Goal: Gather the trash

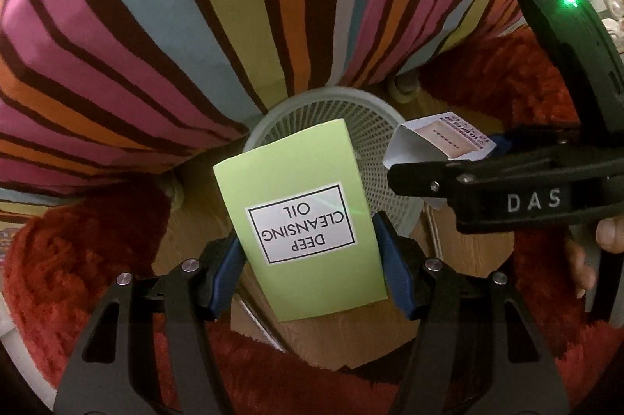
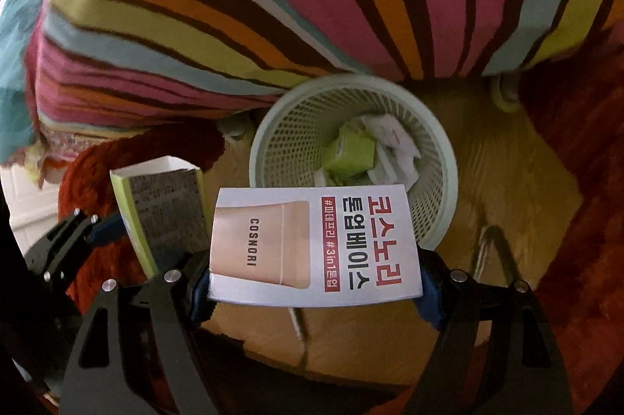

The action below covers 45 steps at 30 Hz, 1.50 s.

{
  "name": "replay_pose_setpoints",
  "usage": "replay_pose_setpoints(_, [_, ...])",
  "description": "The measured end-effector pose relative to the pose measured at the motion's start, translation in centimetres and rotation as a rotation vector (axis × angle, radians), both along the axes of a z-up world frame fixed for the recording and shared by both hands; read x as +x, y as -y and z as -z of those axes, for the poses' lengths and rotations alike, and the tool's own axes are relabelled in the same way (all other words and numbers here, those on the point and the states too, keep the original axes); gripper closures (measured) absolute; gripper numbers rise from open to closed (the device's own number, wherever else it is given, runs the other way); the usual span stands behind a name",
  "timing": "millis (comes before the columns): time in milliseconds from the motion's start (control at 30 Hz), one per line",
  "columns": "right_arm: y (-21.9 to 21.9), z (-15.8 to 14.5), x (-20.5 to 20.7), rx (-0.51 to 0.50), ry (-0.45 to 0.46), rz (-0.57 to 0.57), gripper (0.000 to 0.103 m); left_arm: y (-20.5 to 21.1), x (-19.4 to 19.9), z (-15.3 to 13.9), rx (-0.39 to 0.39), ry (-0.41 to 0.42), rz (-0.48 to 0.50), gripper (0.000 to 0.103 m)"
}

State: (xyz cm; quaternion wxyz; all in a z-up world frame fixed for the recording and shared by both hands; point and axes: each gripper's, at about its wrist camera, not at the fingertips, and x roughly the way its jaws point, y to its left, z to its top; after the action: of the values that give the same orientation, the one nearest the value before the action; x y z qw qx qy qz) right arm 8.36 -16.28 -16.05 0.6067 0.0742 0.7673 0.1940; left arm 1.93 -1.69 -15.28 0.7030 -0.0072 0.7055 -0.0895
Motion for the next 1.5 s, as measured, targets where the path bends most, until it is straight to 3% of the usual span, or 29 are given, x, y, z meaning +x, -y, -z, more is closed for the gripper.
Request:
replay_pose_setpoints(433, [-0.6, 5.0, 0.7, -0.039, -0.144, 0.069, 0.027, -0.5, 2.0, 5.4, -0.048, -0.213, -0.055, 0.041])
replay_pose_setpoints(867, [-0.8, 7.4, 1.0, -0.034, -0.223, 0.101, 0.027, 0.0, 2.5, 8.9, -0.058, -0.349, -0.072, 0.039])
replay_pose_setpoints(933, [-0.7, 7.6, 1.0, -0.028, -0.233, 0.106, 0.026, 0.0, 2.6, 9.1, -0.058, -0.359, -0.077, 0.037])
replay_pose_setpoints(967, [-0.7, 7.7, 1.0, -0.026, -0.24, 0.106, 0.026, 0.0, 2.6, 9.2, -0.057, -0.362, -0.083, 0.026])
replay_pose_setpoints(1033, [-0.8, 8.1, 0.9, -0.026, -0.248, 0.111, 0.025, 0.0, 2.7, 9.4, -0.054, -0.366, -0.089, 0.019])
replay_pose_setpoints(1133, [-0.6, 7.9, 1.1, -0.031, -0.23, 0.132, 0.008, 0.1, 2.7, 9.5, -0.058, -0.372, -0.085, 0.019])
replay_pose_setpoints(1300, [-0.5, 7.1, 1.2, -0.036, -0.198, 0.144, 0.008, -0.1, 2.7, 8.7, -0.033, -0.341, -0.087, 0.019])
replay_pose_setpoints(1500, [-0.9, 4.1, 1.4, 0.0, -0.098, 0.082, 0.008, -0.8, 2.7, 5.7, -0.012, -0.214, -0.113, 0.019])
